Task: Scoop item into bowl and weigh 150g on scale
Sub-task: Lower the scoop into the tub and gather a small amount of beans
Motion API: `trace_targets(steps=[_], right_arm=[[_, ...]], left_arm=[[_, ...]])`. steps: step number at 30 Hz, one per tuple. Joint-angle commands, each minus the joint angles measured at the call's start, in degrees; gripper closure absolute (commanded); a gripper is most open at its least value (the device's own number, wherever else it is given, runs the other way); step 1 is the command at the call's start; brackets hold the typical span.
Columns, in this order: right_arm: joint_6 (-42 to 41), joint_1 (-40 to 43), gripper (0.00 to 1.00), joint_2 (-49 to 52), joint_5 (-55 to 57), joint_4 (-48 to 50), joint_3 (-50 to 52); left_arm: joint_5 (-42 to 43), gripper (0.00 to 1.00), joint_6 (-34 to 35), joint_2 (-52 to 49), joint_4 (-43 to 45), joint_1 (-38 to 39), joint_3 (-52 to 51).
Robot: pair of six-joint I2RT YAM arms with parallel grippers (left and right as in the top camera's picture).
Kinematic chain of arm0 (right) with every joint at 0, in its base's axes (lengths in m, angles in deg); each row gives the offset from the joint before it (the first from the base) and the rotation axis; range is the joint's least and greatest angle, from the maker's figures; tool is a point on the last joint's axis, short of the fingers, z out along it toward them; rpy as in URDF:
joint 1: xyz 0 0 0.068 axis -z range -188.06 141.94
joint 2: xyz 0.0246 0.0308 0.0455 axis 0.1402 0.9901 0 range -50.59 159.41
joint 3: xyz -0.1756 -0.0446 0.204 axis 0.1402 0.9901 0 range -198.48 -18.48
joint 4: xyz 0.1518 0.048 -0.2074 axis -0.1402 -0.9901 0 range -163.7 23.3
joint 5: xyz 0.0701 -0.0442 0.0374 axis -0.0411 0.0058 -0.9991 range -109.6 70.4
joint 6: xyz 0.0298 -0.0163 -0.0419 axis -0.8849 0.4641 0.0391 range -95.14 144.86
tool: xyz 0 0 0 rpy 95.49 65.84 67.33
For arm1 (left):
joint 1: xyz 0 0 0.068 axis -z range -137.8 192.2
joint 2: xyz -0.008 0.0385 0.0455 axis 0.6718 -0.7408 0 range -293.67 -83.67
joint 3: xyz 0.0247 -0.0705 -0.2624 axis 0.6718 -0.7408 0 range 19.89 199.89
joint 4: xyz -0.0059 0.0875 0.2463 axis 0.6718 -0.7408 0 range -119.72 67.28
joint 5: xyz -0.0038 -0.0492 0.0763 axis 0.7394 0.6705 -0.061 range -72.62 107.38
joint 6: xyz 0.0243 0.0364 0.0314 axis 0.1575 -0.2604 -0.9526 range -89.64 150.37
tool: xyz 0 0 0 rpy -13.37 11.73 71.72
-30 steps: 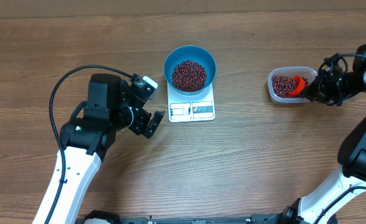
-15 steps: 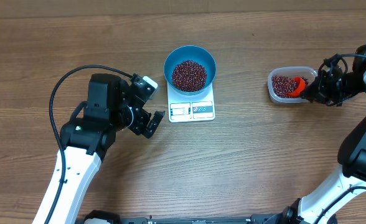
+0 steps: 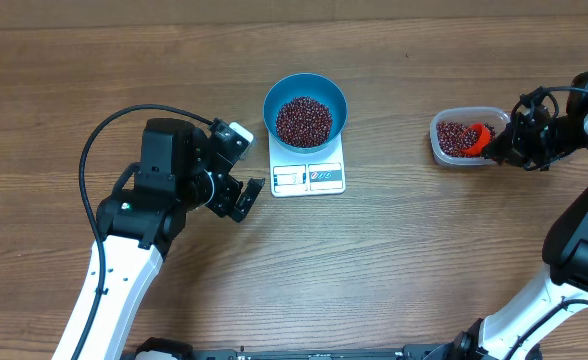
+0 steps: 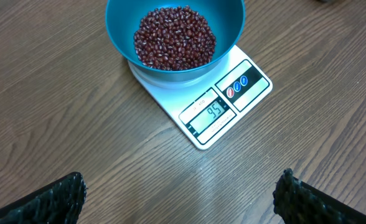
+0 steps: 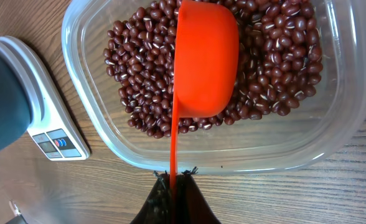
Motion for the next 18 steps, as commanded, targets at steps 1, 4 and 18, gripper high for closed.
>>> trace_targets(steps=[1,4,18], right_arm=[[0.6,0.0,0.96,0.5,-0.7,-0.2,0.4],[0.6,0.0,0.96,0.5,-0.7,-0.2,0.4],[3.4,0.4,0.96,0.5,-5.2,-0.6,0.4]], left_arm=[[-0.4,0.01,0.6,-0.4,0.1,-0.2,0.9],[-0.4,0.0,0.6,-0.4,0.1,-0.2,0.9],[-0.4,0.01,0.6,-0.4,0.1,-0.2,0.9]])
